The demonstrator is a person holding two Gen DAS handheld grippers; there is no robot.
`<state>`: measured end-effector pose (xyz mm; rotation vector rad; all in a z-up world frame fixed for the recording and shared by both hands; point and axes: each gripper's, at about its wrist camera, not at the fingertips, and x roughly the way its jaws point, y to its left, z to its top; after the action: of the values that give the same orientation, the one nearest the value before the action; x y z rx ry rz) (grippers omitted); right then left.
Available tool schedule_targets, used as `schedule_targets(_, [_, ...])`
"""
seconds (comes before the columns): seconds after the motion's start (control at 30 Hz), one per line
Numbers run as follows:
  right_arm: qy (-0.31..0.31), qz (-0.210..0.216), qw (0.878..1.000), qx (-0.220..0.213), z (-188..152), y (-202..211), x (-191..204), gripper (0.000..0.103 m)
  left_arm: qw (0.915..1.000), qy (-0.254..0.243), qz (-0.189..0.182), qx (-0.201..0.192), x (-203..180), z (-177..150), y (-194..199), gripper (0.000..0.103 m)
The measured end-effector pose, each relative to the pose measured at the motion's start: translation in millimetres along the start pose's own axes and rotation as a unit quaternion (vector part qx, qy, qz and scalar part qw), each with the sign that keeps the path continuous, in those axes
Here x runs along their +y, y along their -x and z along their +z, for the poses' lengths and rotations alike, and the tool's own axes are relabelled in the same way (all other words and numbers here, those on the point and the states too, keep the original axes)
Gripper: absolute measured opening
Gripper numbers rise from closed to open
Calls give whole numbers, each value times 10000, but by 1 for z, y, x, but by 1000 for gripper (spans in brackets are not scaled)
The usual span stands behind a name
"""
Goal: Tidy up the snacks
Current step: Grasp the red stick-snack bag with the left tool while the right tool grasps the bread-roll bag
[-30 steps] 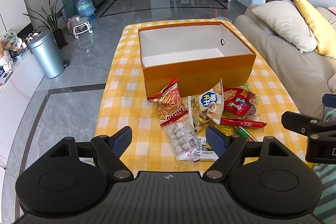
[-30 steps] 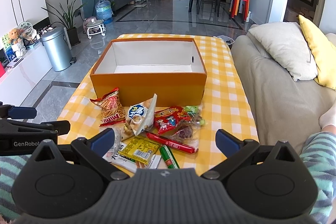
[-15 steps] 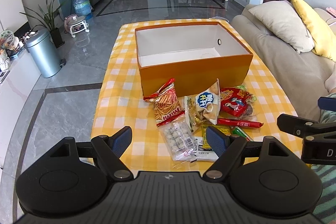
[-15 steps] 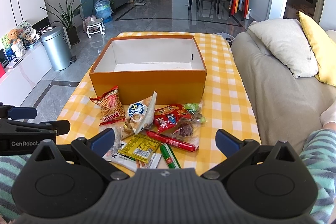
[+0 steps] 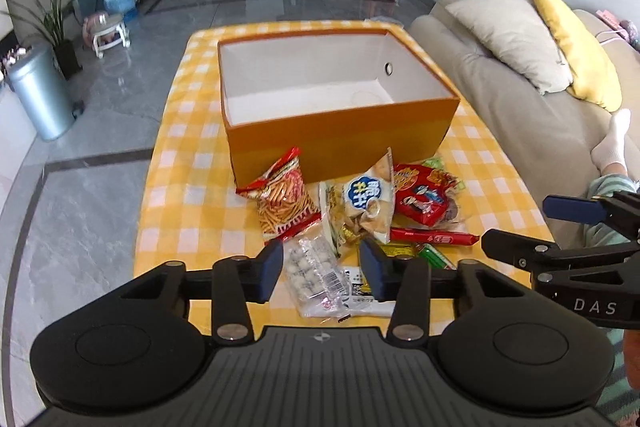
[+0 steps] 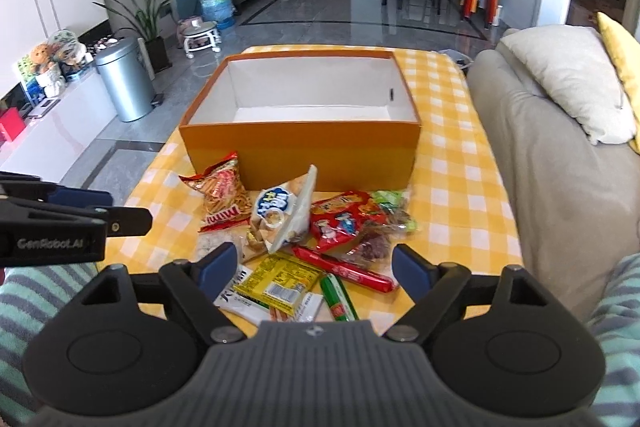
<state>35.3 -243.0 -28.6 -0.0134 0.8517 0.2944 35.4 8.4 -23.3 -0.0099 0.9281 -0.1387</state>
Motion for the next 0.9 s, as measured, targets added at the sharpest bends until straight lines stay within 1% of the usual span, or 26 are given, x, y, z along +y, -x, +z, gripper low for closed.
schedule_targets(0.03, [11,34,10000,22,1,-4,0,71,10000,35,-20,43,2,1,-3,48])
schedule_targets(0.1, [26,105,9999,105,2,-13,-1,65,9999,74,8,140,5,2,-10,44])
schedule_targets(0.27, [11,324,9991,256,8,-36,0,65,9993,194,44,305,14,8,-27,43])
schedule_targets(0.43, [104,460,9985,270,17,-62,4,65,9982,399,112,426,29,16,-45,43])
schedule_targets(0.57, [236,568,9975,338,24,-85,11,65,9973,607,65,410,43,22,-57,43])
schedule_targets(0.63, [277,583,9972,376,28,-96,14,72,9971,644,46,402,47,27,-63,47])
schedule_targets(0.7, [334,580,9968,444,31,-107,18,72,9976,580,0,386,49,31,-69,60])
schedule_targets(0.77, [376,604,9960,531,34,-119,21,72,9975,572,-2,409,52,35,-77,67])
schedule_targets(0.9, [423,636,9949,656,36,-137,25,73,9960,732,-134,494,60,39,-95,72])
